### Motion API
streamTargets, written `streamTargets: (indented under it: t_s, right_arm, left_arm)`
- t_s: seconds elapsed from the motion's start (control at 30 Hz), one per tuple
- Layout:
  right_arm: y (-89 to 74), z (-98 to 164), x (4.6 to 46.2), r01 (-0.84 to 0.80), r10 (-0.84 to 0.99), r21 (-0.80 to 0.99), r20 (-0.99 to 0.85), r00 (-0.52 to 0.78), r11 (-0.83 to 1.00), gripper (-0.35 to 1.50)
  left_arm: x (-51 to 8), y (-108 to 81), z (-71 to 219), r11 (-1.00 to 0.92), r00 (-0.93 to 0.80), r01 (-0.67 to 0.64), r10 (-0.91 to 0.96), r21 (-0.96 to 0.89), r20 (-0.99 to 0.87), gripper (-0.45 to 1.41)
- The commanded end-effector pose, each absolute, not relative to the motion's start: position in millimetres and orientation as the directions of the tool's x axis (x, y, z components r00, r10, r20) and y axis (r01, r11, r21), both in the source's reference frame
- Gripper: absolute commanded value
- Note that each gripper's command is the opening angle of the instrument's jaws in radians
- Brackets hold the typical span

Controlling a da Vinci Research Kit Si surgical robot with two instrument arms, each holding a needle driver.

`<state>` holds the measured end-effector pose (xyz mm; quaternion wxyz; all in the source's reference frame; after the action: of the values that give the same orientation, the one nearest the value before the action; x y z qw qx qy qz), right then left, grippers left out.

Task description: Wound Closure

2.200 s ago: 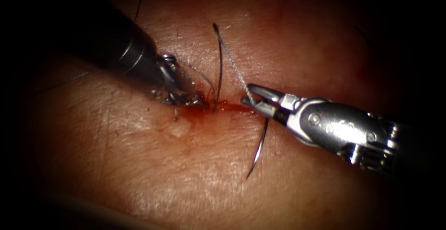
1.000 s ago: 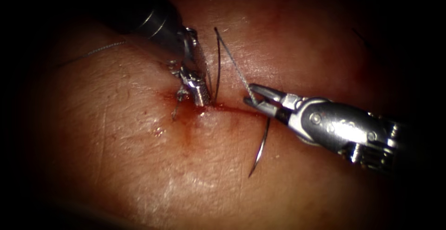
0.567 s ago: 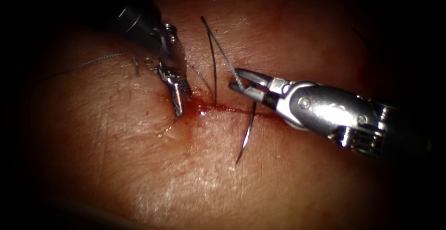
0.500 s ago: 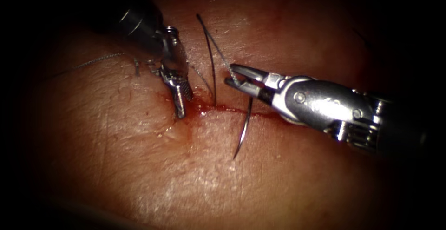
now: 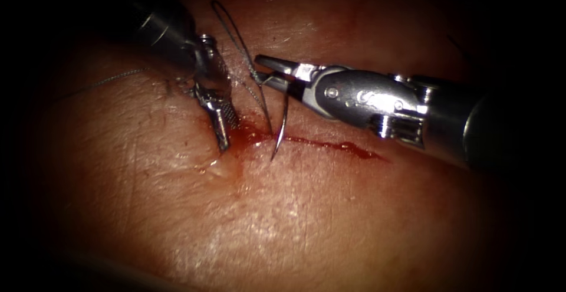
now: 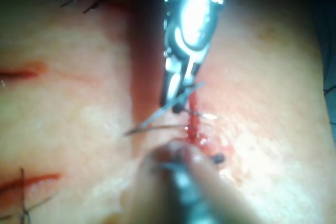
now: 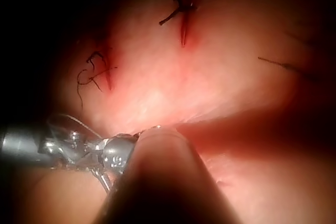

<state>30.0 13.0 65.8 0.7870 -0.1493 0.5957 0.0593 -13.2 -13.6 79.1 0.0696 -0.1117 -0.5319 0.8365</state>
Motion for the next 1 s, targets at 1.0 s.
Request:
streamTargets:
  t_s: [1.0]
  right_arm:
    - [12.7, 69.8, 35.0, -0.220, -0.226, -0.300, -0.924, 0.307, 0.928, -0.35]
  left_arm:
    - [-12.6, -14.4, 78.0, -0.473, -0.944, 0.027, 0.276, -0.880, -0.178, 0.83]
